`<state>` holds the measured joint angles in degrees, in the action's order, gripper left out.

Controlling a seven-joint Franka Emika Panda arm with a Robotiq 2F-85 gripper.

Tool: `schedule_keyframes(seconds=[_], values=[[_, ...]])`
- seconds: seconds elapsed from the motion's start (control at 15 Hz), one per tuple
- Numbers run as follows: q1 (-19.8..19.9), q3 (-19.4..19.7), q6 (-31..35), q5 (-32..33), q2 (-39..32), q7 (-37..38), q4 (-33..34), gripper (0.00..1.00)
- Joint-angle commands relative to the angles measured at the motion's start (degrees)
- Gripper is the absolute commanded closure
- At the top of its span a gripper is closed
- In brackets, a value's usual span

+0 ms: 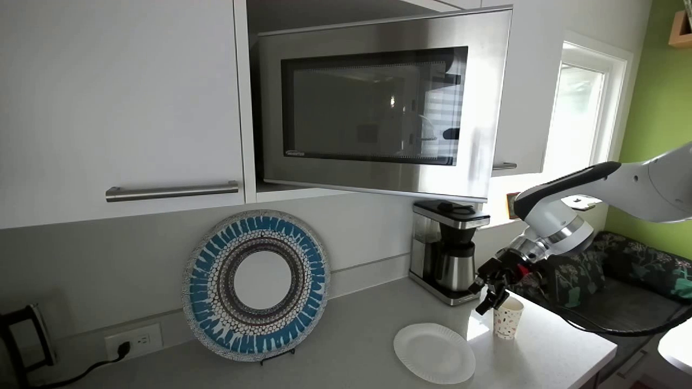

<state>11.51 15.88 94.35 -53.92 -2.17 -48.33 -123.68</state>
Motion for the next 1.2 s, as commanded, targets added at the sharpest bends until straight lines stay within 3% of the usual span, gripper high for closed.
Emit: schedule_keyframes(seconds=[0.0, 0.4, 1.07, 1.13], values=[[0.95, -0.9, -0.1, 0.05, -0.05, 0.03, 0.11, 0.0], [1.26, -0.68, -2.44, 0.56, 1.41, -0.17, -0.69, 0.0], [-0.3, -2.25, -7.28, 2.92, 21.65, -13.93, -11.14, 0.0], [0.01, -1.85, -7.48, 3.0, 16.27, -10.99, -7.18, 0.0]])
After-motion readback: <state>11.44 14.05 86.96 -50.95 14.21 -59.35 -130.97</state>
